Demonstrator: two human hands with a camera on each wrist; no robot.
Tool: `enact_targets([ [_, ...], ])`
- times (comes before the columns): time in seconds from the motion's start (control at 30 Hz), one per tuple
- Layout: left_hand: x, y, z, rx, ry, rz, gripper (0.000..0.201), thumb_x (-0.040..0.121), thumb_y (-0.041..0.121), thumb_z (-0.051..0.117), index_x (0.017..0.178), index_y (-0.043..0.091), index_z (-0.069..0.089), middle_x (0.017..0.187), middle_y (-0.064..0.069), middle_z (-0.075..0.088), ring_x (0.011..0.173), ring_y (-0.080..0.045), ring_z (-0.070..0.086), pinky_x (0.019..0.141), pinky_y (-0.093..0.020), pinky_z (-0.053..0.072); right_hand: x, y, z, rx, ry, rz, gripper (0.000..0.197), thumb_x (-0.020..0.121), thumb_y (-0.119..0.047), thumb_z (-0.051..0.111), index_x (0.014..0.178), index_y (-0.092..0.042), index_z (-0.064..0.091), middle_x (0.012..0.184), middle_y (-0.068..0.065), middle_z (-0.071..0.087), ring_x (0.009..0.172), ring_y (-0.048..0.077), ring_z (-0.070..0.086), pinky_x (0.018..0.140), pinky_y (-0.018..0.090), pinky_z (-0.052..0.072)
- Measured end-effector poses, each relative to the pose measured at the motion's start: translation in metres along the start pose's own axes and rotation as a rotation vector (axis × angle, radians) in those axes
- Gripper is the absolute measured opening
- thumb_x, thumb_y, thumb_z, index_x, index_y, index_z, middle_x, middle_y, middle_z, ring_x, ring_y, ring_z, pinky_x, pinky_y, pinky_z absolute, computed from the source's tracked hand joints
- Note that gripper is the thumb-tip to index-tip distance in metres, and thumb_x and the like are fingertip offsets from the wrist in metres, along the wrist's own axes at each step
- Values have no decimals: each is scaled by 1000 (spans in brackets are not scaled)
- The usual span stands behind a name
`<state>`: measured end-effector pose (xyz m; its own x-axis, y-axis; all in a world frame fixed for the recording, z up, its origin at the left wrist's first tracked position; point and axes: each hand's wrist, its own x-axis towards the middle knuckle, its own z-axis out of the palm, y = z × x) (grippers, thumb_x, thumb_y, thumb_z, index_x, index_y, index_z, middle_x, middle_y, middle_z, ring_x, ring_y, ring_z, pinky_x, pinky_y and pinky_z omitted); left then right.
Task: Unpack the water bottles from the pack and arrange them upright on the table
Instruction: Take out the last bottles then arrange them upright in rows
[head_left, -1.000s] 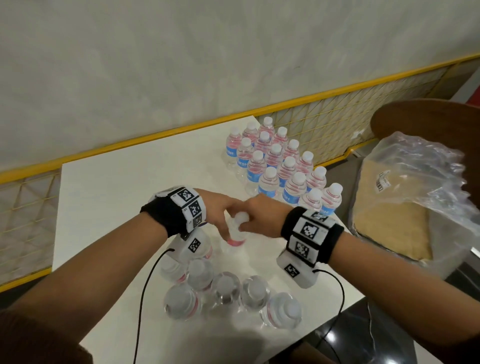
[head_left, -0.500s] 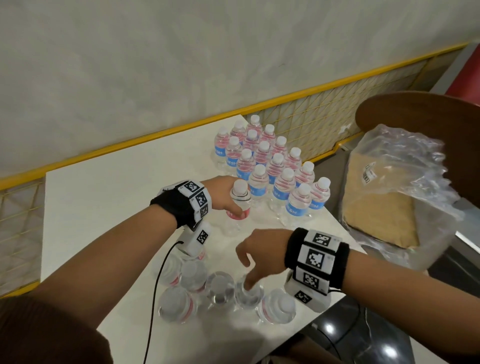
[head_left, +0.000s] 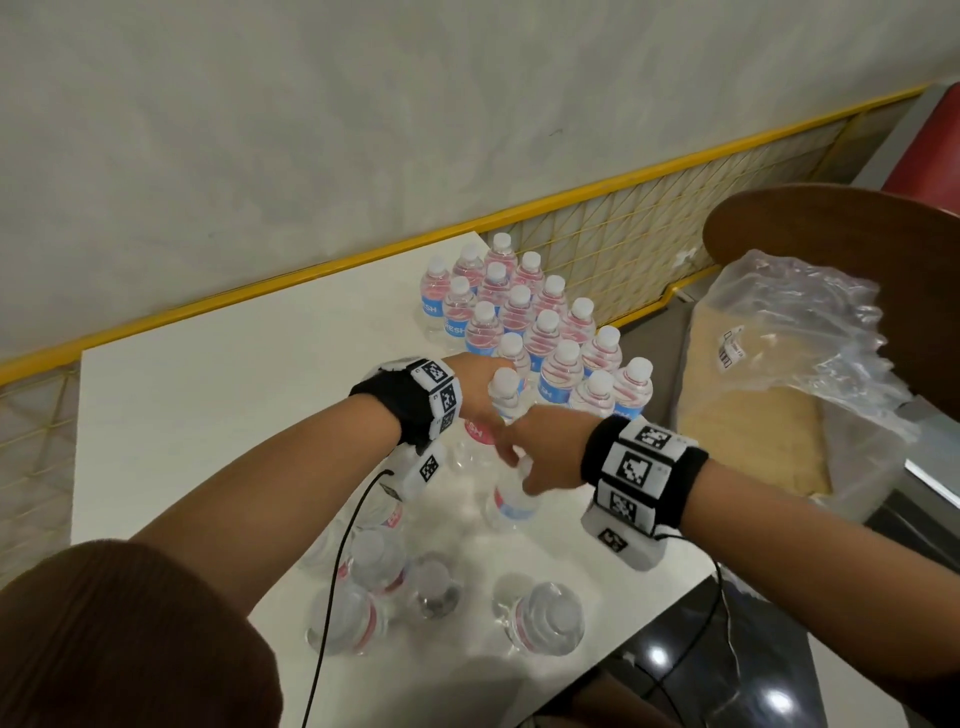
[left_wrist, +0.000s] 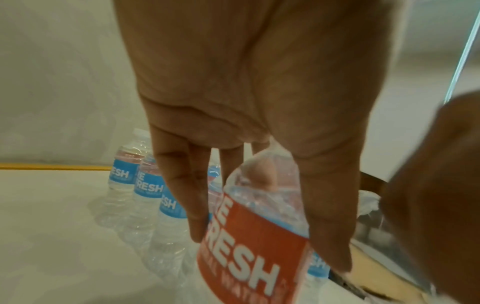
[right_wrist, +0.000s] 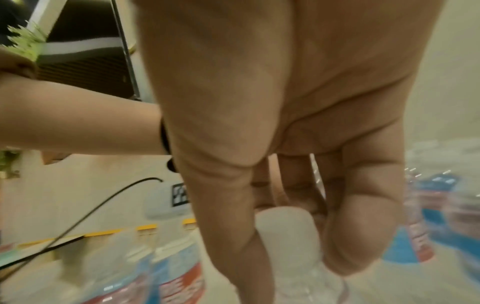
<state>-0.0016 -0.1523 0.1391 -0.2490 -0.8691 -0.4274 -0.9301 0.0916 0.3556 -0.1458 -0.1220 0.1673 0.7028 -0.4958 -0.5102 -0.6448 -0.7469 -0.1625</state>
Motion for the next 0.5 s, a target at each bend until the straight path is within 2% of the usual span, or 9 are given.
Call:
enact_targets([
  [0.1, 14, 5, -4, 5, 16, -12, 47, 73, 33, 79, 113, 17, 58, 113, -4, 61, 99, -22, 58, 81, -30, 45, 6, 24, -8, -7, 41, 78, 27, 82, -16, 63, 109, -13, 59, 80, -2, 49, 81, 19, 44, 50, 19, 24],
  [0.17, 22, 7, -10, 2, 47, 1, 46, 76, 29, 77, 116, 16, 61, 117, -4, 62, 103, -23, 59, 83, -30, 45, 8, 35, -8, -24, 35, 128, 28, 84, -15, 61, 113, -13, 58, 76, -4, 44, 82, 19, 42, 51, 21, 25],
  [0.2, 25, 7, -12, 9, 38, 5, 43, 76, 28, 77, 115, 16, 62, 116, -4, 63, 100, -23, 61, 83, -30, 47, 9, 39, -7, -23, 28, 151, 29, 86, -14, 61, 115, -14, 57, 79, -3, 44, 83, 19, 42, 55, 21, 29],
  [0.27, 28, 8, -11, 14, 0, -9, 41, 77, 26, 77, 113, 14, 63, 106, -6, 67, 82, -21, 65, 78, -30, 51, 10, 45, -4, -9, 22, 183, 31, 87, -15, 61, 117, -15, 55, 90, 0, 47, 85, 18, 43, 66, 26, 35],
  [0.33, 28, 10, -7, 1, -12, -15, 40, 77, 24, 76, 114, 13, 62, 86, -3, 67, 70, -19, 64, 70, -28, 51, 10, 50, 0, 17, 27, 206, 33, 85, -17, 64, 117, -16, 56, 99, 5, 53, 86, 18, 44, 71, 28, 37],
  [0.4, 26, 13, -4, -6, -3, -18, 38, 79, 20, 74, 114, 12, 62, 76, -2, 63, 72, -21, 65, 68, -27, 49, 10, 52, 1, 45, 44, 229, 34, 84, -20, 66, 117, -15, 57, 108, 8, 58, 86, 18, 46, 72, 28, 40],
  [0.5, 22, 16, -4, 41, -11, 46, 38, 81, 9, 69, 118, 15, 65, 90, -6, 60, 85, -24, 64, 73, -28, 48, 10, 53, 2, 61, 65, 256, 36, 83, -24, 68, 117, -14, 57, 112, 8, 60, 88, 20, 50, 71, 27, 40],
])
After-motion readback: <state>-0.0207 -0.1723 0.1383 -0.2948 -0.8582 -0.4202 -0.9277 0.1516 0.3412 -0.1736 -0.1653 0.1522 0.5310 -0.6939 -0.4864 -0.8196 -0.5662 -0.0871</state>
